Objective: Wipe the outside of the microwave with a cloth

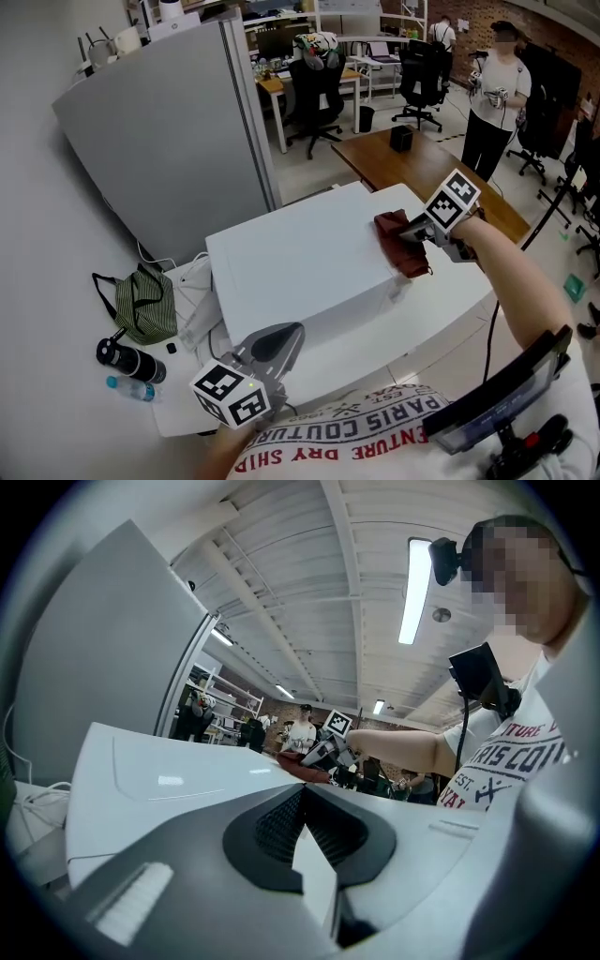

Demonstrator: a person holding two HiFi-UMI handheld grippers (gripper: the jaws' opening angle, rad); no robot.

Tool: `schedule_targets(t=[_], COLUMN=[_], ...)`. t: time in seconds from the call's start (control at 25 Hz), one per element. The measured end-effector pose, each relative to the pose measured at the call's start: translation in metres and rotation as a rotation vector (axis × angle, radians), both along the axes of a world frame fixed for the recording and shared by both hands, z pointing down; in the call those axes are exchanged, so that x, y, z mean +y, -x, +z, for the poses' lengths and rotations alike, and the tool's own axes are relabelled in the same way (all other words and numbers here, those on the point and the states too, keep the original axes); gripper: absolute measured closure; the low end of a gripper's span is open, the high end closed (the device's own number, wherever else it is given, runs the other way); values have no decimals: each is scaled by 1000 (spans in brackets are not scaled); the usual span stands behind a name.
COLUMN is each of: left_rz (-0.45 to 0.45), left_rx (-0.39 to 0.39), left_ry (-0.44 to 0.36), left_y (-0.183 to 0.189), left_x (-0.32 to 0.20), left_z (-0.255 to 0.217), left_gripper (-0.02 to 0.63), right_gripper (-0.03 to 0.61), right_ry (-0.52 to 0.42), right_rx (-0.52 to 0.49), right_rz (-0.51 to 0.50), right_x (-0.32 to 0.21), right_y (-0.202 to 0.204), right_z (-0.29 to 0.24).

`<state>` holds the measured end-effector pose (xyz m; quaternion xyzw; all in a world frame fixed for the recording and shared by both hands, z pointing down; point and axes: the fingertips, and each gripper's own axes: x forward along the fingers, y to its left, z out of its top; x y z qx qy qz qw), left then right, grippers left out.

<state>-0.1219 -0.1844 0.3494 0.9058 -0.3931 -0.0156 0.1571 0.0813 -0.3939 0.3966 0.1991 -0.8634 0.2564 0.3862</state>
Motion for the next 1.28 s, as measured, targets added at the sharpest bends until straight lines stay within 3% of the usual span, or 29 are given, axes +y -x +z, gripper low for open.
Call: schedule_targets(t=[0.16, 0.36, 0.72, 1.0, 1.28], left_rz=[5, -14, -150, -284, -324], left_rx=[7, 5, 12, 12, 17], left_ry=[-6, -6, -13, 6, 13], left_y=[-1, 10, 73, 125, 141], left_x=[2, 7, 26, 47, 53], left_z=[0, -4, -1, 6, 9], left_gripper=[607, 607, 607, 607, 607], right_gripper=[531, 531, 531, 531, 532], right_ry=[-68, -130, -58, 15, 23], right_rx=[3, -93, -246, -182, -40], right_rz=[-109, -278, -482, -564, -591], right_x=[15, 44, 90, 108, 102], right_y=[36, 128, 299, 377, 391], right_z=[-28, -73, -85, -44, -7])
